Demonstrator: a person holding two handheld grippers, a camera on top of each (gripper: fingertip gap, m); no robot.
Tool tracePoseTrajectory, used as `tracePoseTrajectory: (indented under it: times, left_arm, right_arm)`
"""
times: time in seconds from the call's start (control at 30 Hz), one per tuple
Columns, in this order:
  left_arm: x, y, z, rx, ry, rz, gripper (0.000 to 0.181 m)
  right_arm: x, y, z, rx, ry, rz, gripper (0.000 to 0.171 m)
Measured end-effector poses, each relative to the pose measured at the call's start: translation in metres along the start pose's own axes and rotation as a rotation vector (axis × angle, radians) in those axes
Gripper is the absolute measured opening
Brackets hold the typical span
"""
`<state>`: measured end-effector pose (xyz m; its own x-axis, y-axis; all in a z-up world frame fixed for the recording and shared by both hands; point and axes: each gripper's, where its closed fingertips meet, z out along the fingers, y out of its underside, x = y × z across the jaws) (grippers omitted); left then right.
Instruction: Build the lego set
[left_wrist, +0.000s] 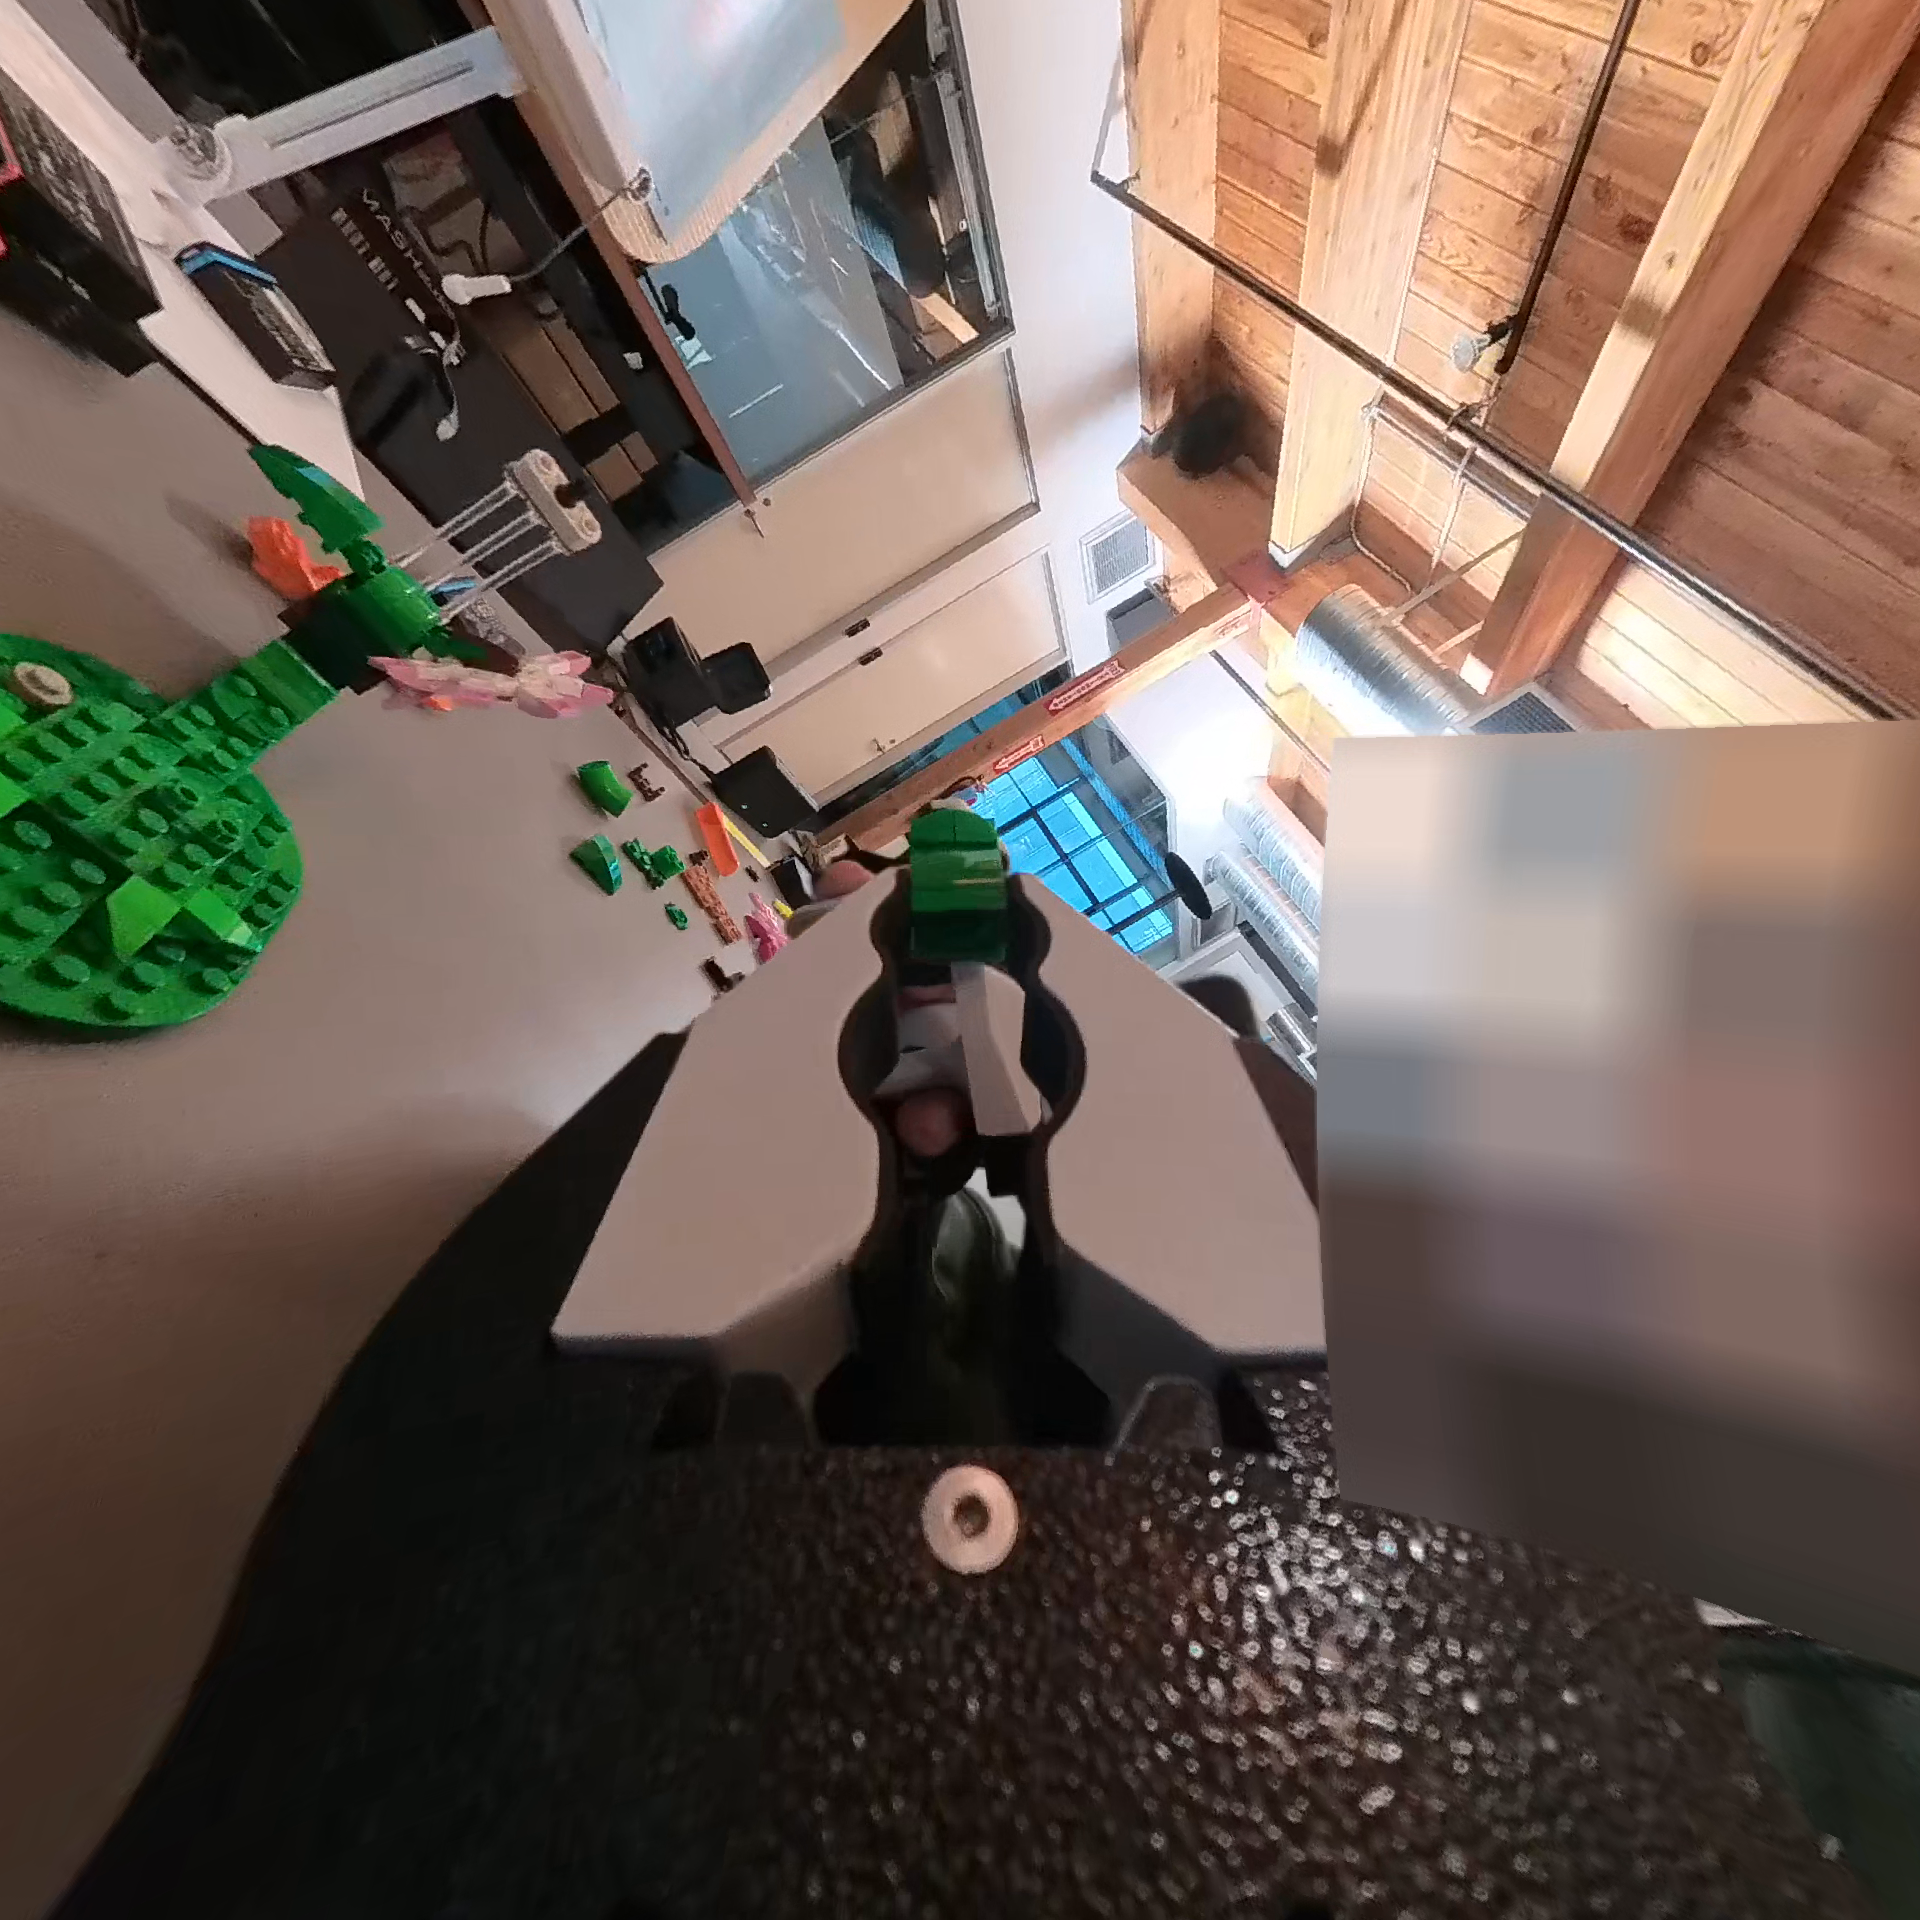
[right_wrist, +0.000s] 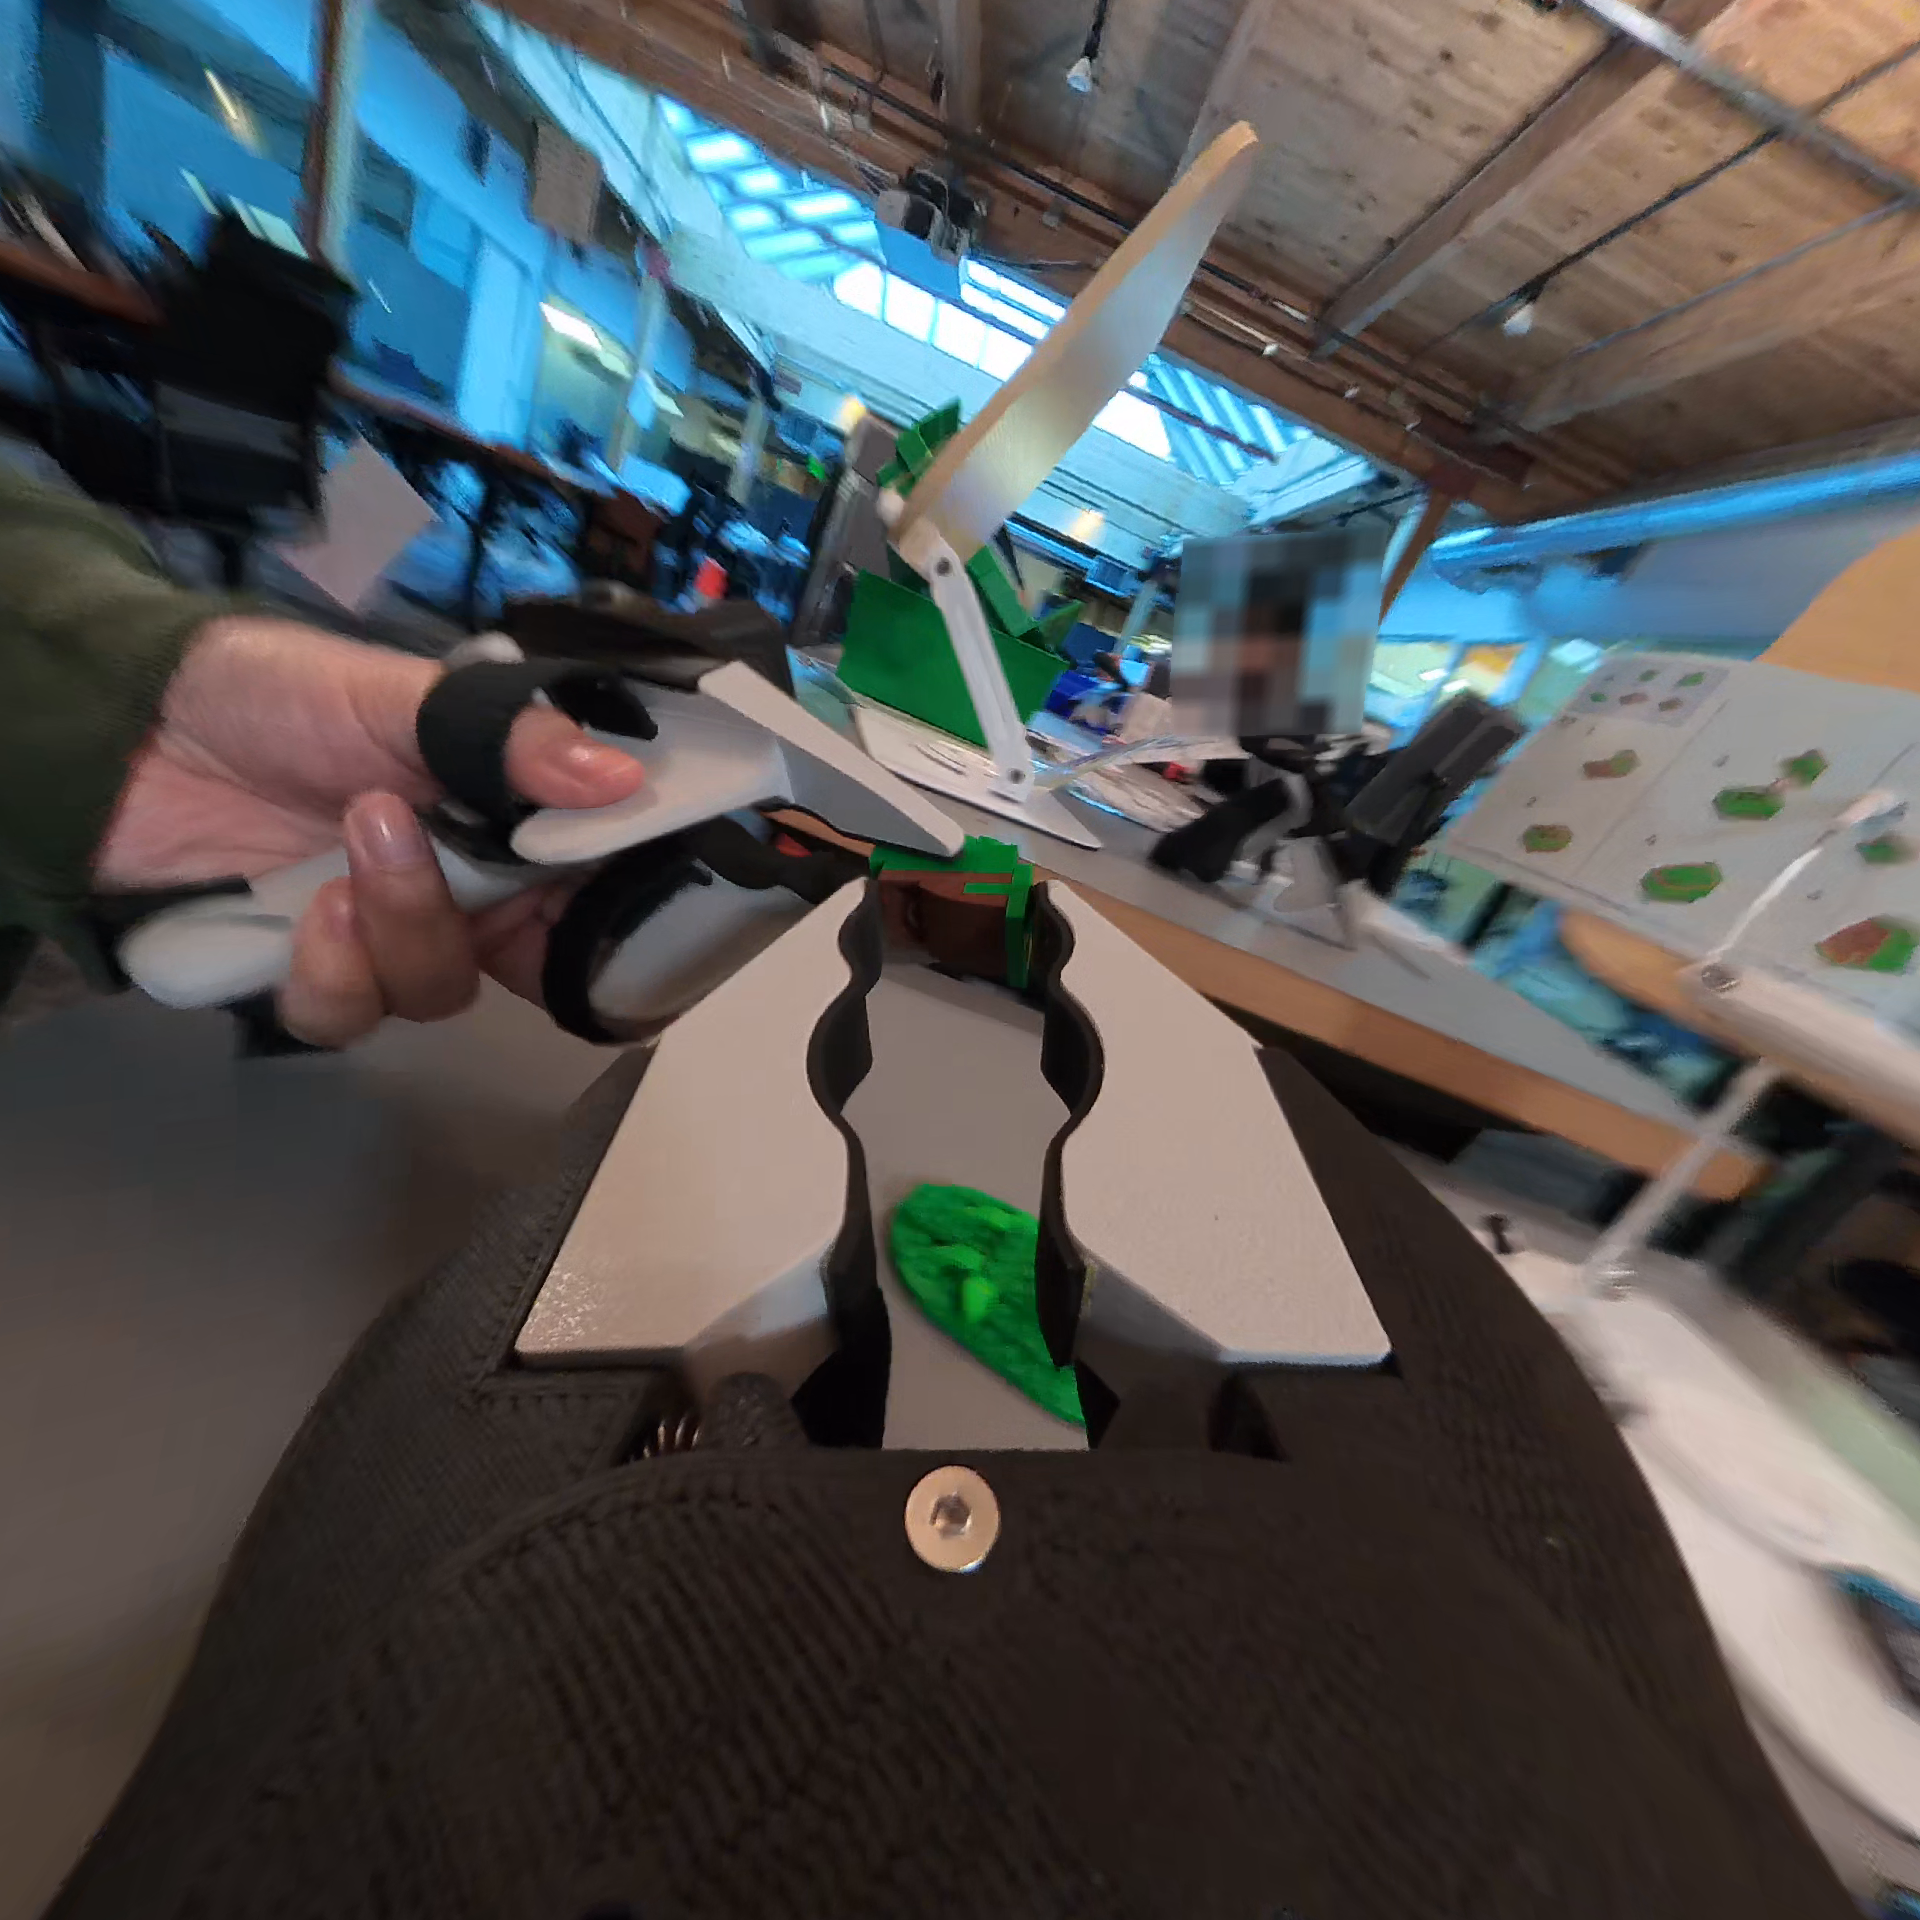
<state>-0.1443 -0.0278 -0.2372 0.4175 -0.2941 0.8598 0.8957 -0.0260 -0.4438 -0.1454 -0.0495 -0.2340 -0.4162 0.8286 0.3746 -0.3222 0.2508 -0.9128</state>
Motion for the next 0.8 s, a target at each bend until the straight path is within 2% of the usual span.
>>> tracePoseTrajectory:
  times: [0.03, 0.13, 0.2, 0.3, 0.43, 0.5, 0.63, 0.7, 0.77, 0.8]
  left_arm:
    - [0.005, 0.000, 0.000, 0.001, 0.030, 0.010, 0.020]
    - [0.022, -0.008, -0.005, 0.016, 0.128, 0.057, 0.048]
    - [0.028, -0.015, -0.012, 0.012, 0.147, 0.163, 0.056]
    - [0.025, -0.019, -0.024, -0.020, 0.072, 0.429, 0.057]
    - [0.025, -0.004, -0.028, -0.167, -0.062, 0.909, 0.058]
    - [0.030, 0.005, -0.026, -0.229, -0.102, 1.147, 0.058]
    - [0.037, 0.009, -0.021, -0.269, -0.135, 1.279, 0.054]
    - [0.038, 0.009, -0.019, -0.263, -0.146, 1.237, 0.050]
    - [0.033, 0.000, -0.018, -0.227, -0.198, 1.100, 0.044]
    - [0.029, 0.000, -0.018, -0.231, -0.207, 1.016, 0.049]
  right_arm:
    - [0.002, -0.002, -0.001, 0.024, -0.020, 0.066, 0.027]
    - [0.004, -0.006, -0.004, 0.098, -0.131, 0.327, 0.026]
    - [0.005, -0.009, -0.007, 0.156, -0.236, 0.544, 0.027]
    - [0.008, -0.017, -0.012, 0.246, -0.358, 0.769, 0.026]
    - [0.005, -0.016, -0.016, 0.254, -0.451, 0.861, 0.026]
    - [0.003, -0.014, -0.015, 0.244, -0.453, 0.845, 0.026]
    - [0.000, -0.011, -0.015, 0.207, -0.410, 0.697, 0.027]
    - [0.002, -0.012, -0.016, 0.224, -0.350, 0.578, 0.027]
    - [0.008, -0.016, -0.016, 0.238, -0.230, 0.400, 0.027]
    - [0.010, -0.016, -0.016, 0.229, -0.185, 0.313, 0.026]
